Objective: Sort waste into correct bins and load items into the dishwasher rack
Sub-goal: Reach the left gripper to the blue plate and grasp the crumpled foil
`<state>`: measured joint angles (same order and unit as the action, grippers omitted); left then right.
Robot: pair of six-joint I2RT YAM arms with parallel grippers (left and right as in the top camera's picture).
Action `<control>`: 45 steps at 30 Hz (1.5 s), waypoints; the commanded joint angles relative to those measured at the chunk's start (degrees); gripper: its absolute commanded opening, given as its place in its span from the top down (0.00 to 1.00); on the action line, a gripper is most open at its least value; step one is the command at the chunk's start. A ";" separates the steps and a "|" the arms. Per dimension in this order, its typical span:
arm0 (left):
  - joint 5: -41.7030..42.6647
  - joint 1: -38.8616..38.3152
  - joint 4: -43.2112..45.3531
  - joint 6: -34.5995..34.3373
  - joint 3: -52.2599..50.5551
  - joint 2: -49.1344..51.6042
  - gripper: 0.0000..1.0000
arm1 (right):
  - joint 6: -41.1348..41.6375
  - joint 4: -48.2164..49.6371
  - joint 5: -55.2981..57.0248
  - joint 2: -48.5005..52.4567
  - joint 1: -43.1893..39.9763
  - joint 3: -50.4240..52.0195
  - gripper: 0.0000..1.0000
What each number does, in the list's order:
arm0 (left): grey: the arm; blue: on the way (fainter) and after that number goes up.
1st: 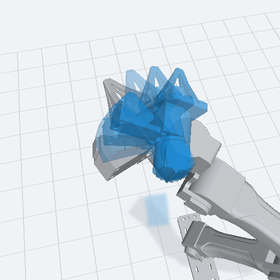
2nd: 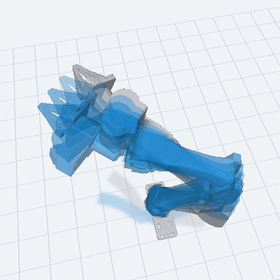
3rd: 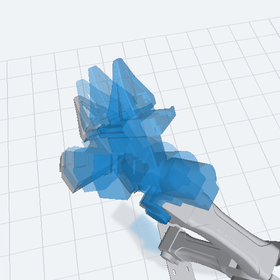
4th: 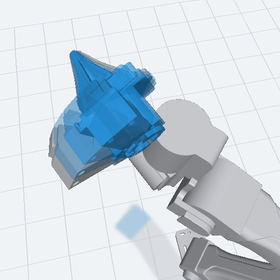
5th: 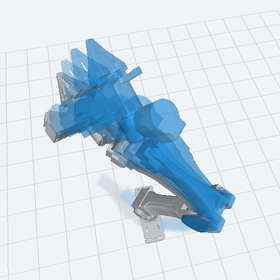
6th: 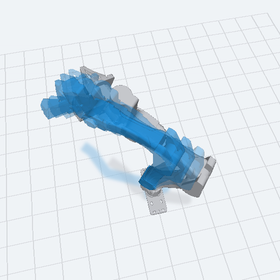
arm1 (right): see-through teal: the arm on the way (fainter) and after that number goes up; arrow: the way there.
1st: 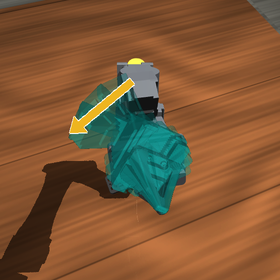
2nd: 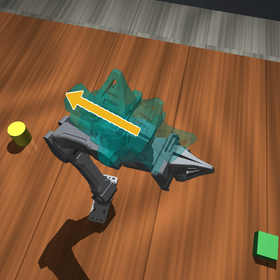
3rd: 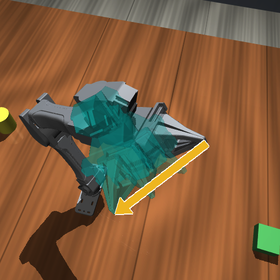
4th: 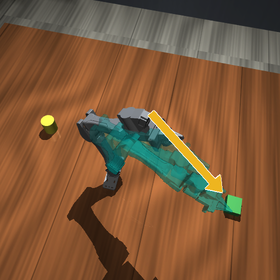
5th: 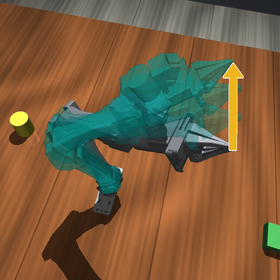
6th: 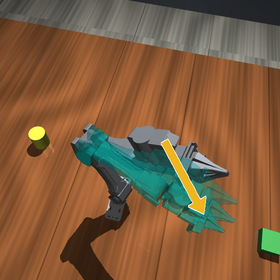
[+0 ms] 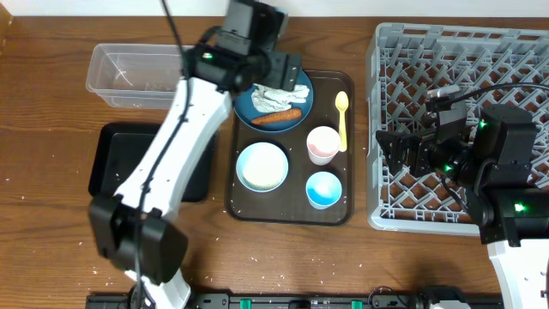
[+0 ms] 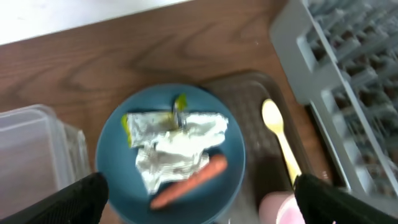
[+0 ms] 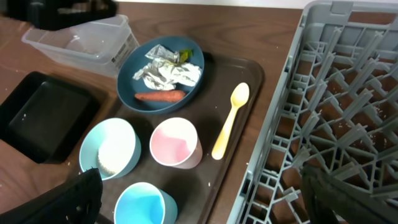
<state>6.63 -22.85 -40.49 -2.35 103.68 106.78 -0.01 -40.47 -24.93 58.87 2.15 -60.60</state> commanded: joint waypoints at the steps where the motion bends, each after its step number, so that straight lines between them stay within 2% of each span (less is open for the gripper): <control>1: -4.81 0.13 1.97 -6.97 1.25 4.28 0.02 | 0.22 -0.20 -1.05 -0.09 0.50 -1.11 0.01; 10: -5.68 0.37 8.55 -15.34 1.25 14.21 0.02 | 0.17 -3.52 -1.01 -0.04 0.50 -1.11 0.01; 23: -10.38 0.31 1.55 -18.56 1.09 19.45 0.02 | 0.20 -3.89 -0.98 0.02 0.50 -1.11 0.01; 32: -10.34 0.31 2.21 -21.79 -0.61 22.27 0.02 | 0.20 -3.89 -0.98 0.02 0.50 -1.11 0.01; 38: -10.32 0.26 3.06 -21.99 -0.61 24.63 0.13 | 0.20 -3.93 -0.98 0.02 0.50 -1.11 0.01; 42: -10.32 0.26 3.04 -21.99 -0.61 25.05 0.25 | 0.20 -3.87 -0.98 0.02 0.50 -1.11 0.01; 45: -10.29 0.26 3.34 -21.99 -0.59 25.03 0.38 | 0.20 -3.85 -0.96 0.02 0.50 -1.11 0.01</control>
<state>-2.68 -22.65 -37.19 -24.45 103.53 131.83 -0.01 -44.34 -25.12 58.87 2.15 -60.62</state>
